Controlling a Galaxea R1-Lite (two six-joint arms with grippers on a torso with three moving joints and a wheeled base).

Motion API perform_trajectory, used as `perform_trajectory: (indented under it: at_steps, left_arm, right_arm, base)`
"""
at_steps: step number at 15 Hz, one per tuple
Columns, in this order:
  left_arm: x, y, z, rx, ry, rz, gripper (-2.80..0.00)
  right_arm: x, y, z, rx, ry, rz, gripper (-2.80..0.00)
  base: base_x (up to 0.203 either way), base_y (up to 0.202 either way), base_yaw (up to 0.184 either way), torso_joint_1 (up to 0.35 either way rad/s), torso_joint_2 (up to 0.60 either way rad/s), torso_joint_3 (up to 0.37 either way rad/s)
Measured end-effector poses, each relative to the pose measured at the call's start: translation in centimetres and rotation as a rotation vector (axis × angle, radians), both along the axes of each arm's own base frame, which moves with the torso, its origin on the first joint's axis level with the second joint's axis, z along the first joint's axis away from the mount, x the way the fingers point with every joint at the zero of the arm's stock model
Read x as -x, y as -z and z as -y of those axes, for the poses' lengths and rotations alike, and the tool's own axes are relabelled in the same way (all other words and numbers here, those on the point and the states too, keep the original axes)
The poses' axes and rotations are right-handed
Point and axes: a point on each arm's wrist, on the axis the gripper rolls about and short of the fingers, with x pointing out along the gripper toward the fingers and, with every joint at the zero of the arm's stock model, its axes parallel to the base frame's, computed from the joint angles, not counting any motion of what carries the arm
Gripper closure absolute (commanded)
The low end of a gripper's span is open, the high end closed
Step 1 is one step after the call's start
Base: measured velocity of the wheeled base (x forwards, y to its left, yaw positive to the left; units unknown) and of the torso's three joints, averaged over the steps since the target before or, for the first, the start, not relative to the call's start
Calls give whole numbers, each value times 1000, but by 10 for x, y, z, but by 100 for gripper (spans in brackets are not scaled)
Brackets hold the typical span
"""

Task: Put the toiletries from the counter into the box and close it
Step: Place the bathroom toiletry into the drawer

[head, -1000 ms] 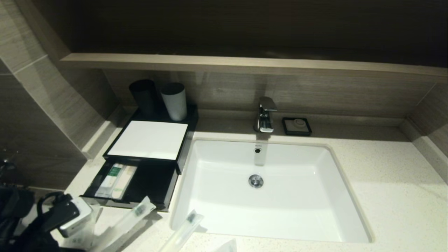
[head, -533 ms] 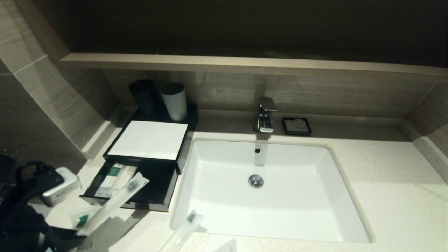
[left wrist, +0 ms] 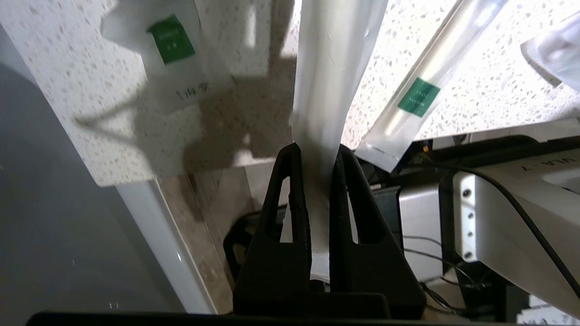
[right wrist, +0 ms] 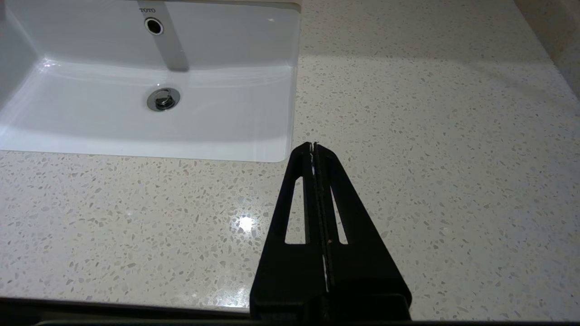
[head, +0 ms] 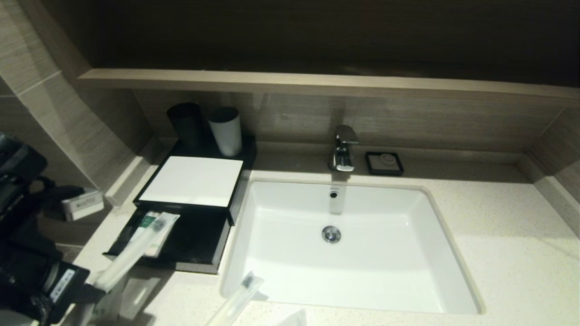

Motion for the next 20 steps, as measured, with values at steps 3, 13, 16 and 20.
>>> perform_trajectory:
  at_steps: [3, 13, 16, 20]
  left_arm:
    - [-14, 0, 3, -1, -36, -83, 0]
    - [-54, 8, 10, -9, -67, -152, 0]
    - [-61, 12, 12, -16, -80, -164, 0]
    - [-66, 16, 12, -24, -88, -180, 0]
  right_arm:
    - [0, 0, 0, 0, 0, 0, 0]
    - [0, 0, 0, 0, 0, 0, 0]
    - [0, 0, 0, 0, 0, 0, 0]
    - [0, 0, 0, 0, 0, 0, 0]
  base:
    - [0, 0, 0, 0, 0, 0]
    - [0, 0, 0, 0, 0, 0]
    - [0, 0, 0, 0, 0, 0]
    - [0, 0, 0, 0, 0, 0]
